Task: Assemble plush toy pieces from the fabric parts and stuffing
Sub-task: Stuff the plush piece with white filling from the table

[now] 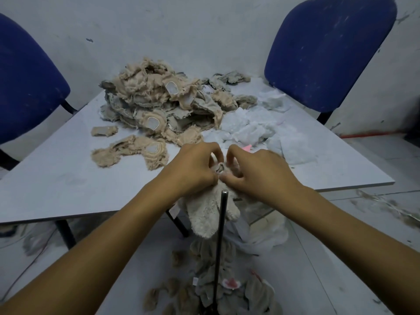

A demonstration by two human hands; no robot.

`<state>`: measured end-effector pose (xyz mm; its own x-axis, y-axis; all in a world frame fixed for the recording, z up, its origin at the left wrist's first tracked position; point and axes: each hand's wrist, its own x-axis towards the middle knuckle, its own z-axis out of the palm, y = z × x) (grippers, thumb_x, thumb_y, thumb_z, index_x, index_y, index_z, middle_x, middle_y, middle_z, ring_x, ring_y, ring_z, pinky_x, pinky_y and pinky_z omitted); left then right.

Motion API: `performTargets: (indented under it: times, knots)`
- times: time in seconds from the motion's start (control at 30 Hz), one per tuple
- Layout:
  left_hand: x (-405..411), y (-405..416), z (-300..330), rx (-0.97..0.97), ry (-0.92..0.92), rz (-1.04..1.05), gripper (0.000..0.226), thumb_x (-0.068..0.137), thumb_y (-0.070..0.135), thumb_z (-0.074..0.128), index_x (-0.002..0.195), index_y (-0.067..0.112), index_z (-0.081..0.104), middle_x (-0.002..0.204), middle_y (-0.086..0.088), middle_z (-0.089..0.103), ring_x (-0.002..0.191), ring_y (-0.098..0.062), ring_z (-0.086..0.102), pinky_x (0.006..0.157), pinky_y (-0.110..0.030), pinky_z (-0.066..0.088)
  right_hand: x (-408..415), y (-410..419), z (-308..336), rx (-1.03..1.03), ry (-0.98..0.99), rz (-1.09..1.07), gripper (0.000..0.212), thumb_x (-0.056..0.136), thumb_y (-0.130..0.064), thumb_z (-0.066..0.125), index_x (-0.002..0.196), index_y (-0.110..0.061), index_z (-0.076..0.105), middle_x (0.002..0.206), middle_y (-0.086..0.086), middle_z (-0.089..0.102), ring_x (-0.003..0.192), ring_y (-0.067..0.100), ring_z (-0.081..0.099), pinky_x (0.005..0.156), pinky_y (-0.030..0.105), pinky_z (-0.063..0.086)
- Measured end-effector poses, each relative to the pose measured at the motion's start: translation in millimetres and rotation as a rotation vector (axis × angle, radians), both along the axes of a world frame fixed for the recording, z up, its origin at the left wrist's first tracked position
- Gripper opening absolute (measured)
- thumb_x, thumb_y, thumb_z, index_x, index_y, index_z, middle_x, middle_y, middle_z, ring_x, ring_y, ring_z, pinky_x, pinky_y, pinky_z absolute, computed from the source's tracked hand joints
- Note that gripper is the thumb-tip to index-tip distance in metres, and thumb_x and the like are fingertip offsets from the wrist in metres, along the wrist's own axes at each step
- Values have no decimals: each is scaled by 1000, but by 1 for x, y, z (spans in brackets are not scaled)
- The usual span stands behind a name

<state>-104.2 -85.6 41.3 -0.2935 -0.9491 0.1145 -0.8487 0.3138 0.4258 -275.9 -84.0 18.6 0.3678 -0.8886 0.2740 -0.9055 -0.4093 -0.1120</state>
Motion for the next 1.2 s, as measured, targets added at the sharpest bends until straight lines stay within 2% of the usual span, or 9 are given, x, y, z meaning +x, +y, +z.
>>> performTargets:
  times: [0.13,0.3,0.4,0.5,0.63,0.8,1.0,1.1,1.2]
  knots:
    - [0,6,-2,-168,98,-120,37,77,7,74,110,19,62,92,4,66,85,-11,62,77,-29,52,3,1,7,-147,-31,41,39,82,-55,62,106,-28,47,99,-8,45,89,15,44,60,32,37]
    - [7,8,-2,-189,417,-110,30,78,-4,75,96,17,66,77,6,71,75,-3,68,74,-20,54,-4,2,13,23,-284,104,10,86,-39,68,89,-30,63,72,-16,56,77,8,59,68,34,52]
    - [7,5,-2,-180,499,-39,27,77,-7,75,88,17,68,76,6,70,74,-5,68,75,-22,56,-5,2,16,181,-263,103,12,87,-39,69,81,-29,65,67,-16,61,66,-2,58,57,11,43]
    - [4,5,-3,-223,376,-26,19,80,0,75,87,17,69,84,6,66,82,-8,63,79,-28,52,-7,4,18,310,-362,97,18,89,-36,68,75,-25,65,60,-13,63,59,-6,57,51,9,39]
    - [1,9,-7,-320,109,-111,12,86,16,68,94,17,77,97,4,48,98,-17,45,86,-28,37,-6,10,15,218,-493,11,19,86,-32,65,70,-22,64,60,-5,66,56,6,61,58,32,53]
    - [3,10,-1,-256,139,-137,17,86,19,67,99,18,78,89,10,49,85,-4,44,73,-6,31,-8,12,10,186,-649,-10,22,88,-37,70,73,-22,65,64,-3,70,59,9,66,60,33,56]
    - [6,11,-1,-92,172,-108,5,85,28,72,88,32,73,99,5,57,89,-6,52,74,-18,37,-15,10,6,461,-992,73,14,89,-16,73,80,-7,67,68,5,71,61,13,66,57,24,52]
    - [8,8,-4,65,60,-52,10,86,27,69,91,33,63,103,4,55,84,1,50,64,-17,35,-17,8,6,444,-886,105,12,86,-18,75,82,-9,68,74,6,72,66,13,65,62,27,53]
    - [10,8,-10,55,148,2,16,84,22,71,93,32,62,96,8,63,81,0,57,61,-20,42,-16,12,4,235,-631,161,14,79,-26,82,81,-22,69,75,-10,70,72,2,64,69,19,51]
